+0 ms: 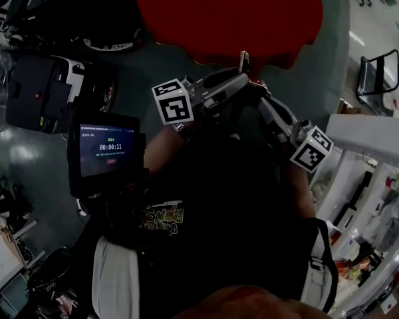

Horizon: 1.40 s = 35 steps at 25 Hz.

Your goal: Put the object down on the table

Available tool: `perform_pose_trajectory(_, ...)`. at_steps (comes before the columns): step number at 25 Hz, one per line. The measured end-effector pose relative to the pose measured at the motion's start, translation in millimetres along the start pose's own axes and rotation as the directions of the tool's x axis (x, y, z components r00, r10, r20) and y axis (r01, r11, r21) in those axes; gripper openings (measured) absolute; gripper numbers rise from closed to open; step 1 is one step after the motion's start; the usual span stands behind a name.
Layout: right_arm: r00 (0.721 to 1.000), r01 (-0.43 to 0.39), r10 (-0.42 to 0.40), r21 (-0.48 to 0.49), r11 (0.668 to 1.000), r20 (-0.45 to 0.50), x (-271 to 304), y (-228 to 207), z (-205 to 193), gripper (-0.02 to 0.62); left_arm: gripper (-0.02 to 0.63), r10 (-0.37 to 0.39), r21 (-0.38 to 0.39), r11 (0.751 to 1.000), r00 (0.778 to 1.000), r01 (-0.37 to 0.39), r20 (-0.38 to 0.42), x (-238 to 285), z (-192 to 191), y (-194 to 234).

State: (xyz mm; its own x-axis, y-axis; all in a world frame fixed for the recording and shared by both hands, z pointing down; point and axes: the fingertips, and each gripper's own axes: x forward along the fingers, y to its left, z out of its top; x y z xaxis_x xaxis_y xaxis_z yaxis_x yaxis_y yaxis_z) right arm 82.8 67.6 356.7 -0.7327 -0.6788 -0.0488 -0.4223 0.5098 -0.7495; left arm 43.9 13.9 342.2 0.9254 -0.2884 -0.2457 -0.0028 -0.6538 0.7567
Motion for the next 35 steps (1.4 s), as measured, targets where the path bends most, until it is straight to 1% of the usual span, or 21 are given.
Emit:
perform_pose_trajectory(6, 1.000, 0.012, -0.012, 0.006, 1.000, 0.025, -3.1, -5.0, 6.1, 0.015, 0.087, 0.057, -0.007, 0.998, 0.998, -0.057, 0.038, -12.5, 6.5, 14.7)
perform_pose_trajectory(12, 0.998, 0.035, -0.035, 0.010, 0.999, 0.057, -9.2, -13.9, 15.1, 0.015, 0.087, 0.113, -0.019, 0.993, 0.993, -0.113, 0.035, -26.2, 1.3, 27.2)
perform_pose_trajectory(14, 0.996, 0.043, -0.044, 0.011, 0.999, 0.077, -12.3, -19.9, 22.3, 0.015, 0.087, 0.125, 0.003, 0.992, 0.992, -0.125, 0.011, -28.3, -3.6, 28.3)
perform_pose_trajectory(16, 0.994, 0.046, -0.046, 0.008, 0.999, 0.101, -14.9, -26.2, 32.2, 0.015, 0.087, 0.133, 0.050, 0.990, 0.991, -0.132, -0.023, -27.9, -9.1, 27.0)
perform_pose_trajectory(18, 0.992, 0.031, -0.030, -0.009, 0.999, 0.125, -15.5, -28.6, 45.3, 0.015, 0.087, 0.143, 0.093, 0.986, 0.988, -0.138, -0.053, -25.9, -13.5, 26.2)
perform_pose_trajectory(20, 0.989, 0.023, -0.019, -0.027, 0.999, 0.150, -17.6, -31.2, 58.8, 0.015, 0.087, 0.144, 0.107, 0.985, 0.987, -0.137, -0.067, -23.3, -16.5, 26.2)
perform_pose_trajectory(22, 0.985, 0.028, -0.020, -0.045, 0.999, 0.171, -16.3, -34.5, 69.5, 0.015, 0.087, 0.141, 0.104, 0.986, 0.988, -0.133, -0.069, -24.6, -15.7, 28.2)
perform_pose_trajectory(26, 0.980, 0.053, -0.036, -0.077, 0.996, 0.197, 20.9, -42.3, 82.9, 0.015, 0.086, 0.131, 0.099, 0.987, 0.989, -0.125, -0.065, -48.2, 10.6, 48.6)
perform_pose_trajectory(30, 0.975, 0.102, -0.080, -0.099, 0.990, 0.206, 86.4, -54.3, 96.5, 0.015, 0.083, 0.128, 0.092, 0.988, 0.991, -0.124, -0.039, -85.4, 66.6, 79.8)
perform_pose_trajectory(32, 0.972, 0.127, -0.104, -0.098, 0.987, 0.210, 113.1, -62.7, 102.8, 0.015, 0.083, 0.134, 0.099, 0.987, 0.991, -0.130, -0.029, -100.1, 88.1, 93.0)
perform_pose_trajectory(35, 0.972, 0.148, -0.126, -0.101, 0.984, 0.200, 132.9, -74.8, 107.5, 0.015, 0.083, 0.149, 0.107, 0.983, 0.989, -0.147, -0.011, -113.5, 95.8, 100.1)
